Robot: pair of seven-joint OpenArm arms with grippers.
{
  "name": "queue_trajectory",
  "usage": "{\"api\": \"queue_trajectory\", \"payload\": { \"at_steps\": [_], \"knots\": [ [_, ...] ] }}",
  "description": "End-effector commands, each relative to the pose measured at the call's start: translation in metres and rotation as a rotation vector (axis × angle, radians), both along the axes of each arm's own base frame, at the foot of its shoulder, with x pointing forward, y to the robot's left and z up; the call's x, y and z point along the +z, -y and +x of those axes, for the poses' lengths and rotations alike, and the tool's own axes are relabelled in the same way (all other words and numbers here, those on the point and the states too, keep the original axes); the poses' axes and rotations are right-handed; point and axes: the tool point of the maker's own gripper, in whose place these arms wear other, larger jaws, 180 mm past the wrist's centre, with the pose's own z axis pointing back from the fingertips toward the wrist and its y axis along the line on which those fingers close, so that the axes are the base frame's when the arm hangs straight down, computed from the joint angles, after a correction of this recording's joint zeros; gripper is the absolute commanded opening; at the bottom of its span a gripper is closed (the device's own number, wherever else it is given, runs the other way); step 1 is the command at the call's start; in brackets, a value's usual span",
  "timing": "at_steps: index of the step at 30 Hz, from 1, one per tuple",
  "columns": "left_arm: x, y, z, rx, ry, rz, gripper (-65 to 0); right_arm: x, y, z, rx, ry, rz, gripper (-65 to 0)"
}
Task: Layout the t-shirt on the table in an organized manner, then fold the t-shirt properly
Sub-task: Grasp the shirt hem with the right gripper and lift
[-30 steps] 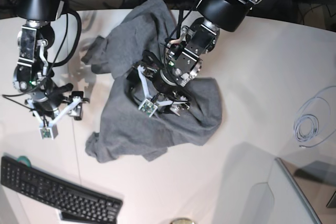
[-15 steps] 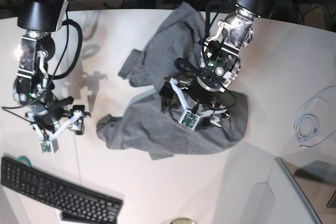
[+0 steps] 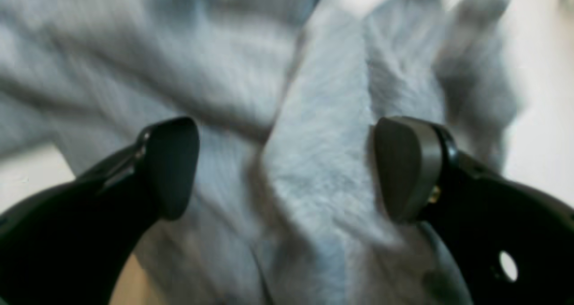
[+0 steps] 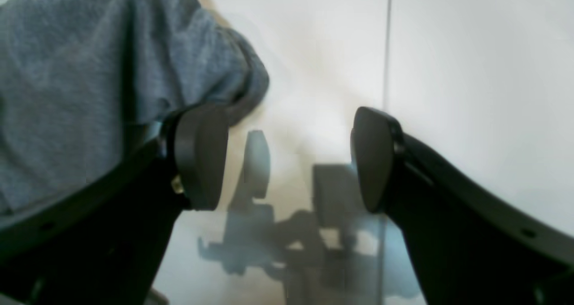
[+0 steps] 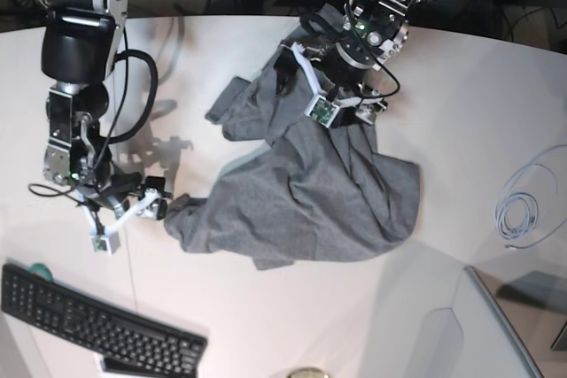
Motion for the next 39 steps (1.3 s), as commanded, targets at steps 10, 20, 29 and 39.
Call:
{"api": "queue_trajectory", "payload": {
  "at_steps": [10,20,29,39],
  "knots": [
    [0.044,-0.002,0.022,0.034,0.135,-0.039,-6.6,0.005,-0.019,0.023,0.009,0.007,0.057,-23.7],
    [0.044,-0.018,0.022,0.022,0.138,-0.003,-6.6,0.002,-0.043,0.032,0.018,-0.002,0.107,-23.7],
    [0.063,-0.079,0.029,0.179,0.189,0.043,-6.6,-0.002,-0.040,0.030,0.003,0.006,0.110,-62.4],
    [0.066,-0.107,0.034,0.233,0.202,0.079,-6.6,0.060,-0.017,0.016,0.052,0.071,-0.016,-65.0]
  ]
}}
